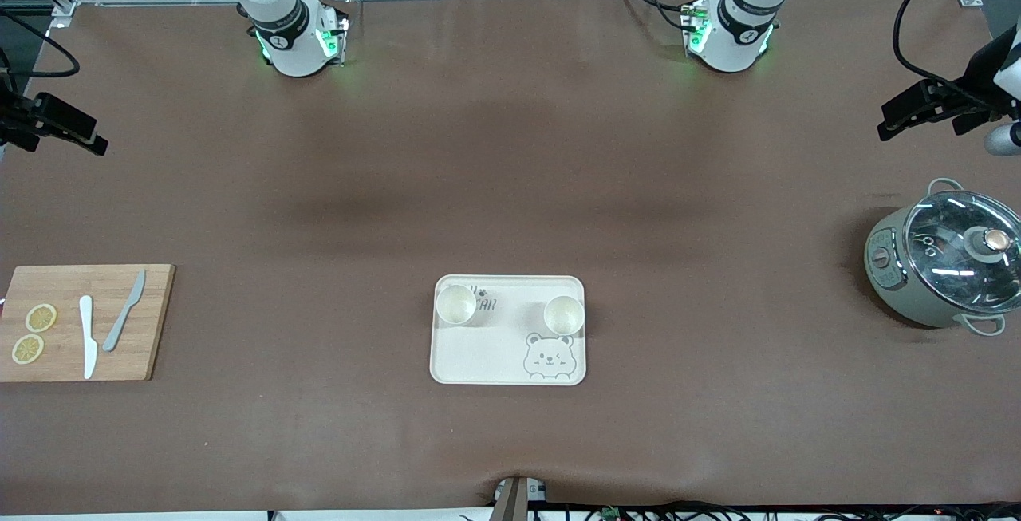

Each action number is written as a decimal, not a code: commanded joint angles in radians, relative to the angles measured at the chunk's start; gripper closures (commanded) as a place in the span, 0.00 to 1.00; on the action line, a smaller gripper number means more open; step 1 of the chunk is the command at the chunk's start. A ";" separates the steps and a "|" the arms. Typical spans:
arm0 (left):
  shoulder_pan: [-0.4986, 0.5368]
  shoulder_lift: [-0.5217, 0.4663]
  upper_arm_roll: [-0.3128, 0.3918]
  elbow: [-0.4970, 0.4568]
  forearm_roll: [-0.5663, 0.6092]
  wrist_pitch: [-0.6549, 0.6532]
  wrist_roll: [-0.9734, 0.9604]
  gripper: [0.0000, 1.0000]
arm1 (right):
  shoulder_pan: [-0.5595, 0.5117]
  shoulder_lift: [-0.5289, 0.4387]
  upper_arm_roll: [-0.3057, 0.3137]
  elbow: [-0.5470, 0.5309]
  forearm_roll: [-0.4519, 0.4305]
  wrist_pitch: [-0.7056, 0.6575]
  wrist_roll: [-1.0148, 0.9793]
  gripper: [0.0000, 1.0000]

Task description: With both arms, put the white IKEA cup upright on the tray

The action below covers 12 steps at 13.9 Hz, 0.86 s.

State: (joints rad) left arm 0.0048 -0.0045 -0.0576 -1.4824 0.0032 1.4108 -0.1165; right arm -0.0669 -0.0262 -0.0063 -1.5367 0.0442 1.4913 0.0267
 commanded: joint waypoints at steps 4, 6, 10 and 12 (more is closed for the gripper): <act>0.004 -0.025 -0.004 -0.015 -0.005 -0.006 0.014 0.00 | -0.028 0.011 0.025 0.024 -0.009 -0.014 -0.007 0.00; 0.003 -0.023 -0.004 -0.015 -0.003 -0.004 0.012 0.00 | -0.028 0.012 0.025 0.024 -0.009 -0.014 -0.007 0.00; 0.001 -0.017 -0.004 -0.001 -0.002 -0.004 0.011 0.00 | -0.028 0.014 0.025 0.024 -0.007 -0.014 -0.007 0.00; 0.001 -0.015 -0.004 0.001 -0.002 -0.004 0.011 0.00 | -0.025 0.014 0.025 0.024 -0.006 -0.014 -0.005 0.00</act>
State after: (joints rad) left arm 0.0045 -0.0081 -0.0578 -1.4835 0.0032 1.4107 -0.1165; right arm -0.0669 -0.0232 -0.0057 -1.5367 0.0442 1.4914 0.0267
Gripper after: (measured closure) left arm 0.000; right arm 0.000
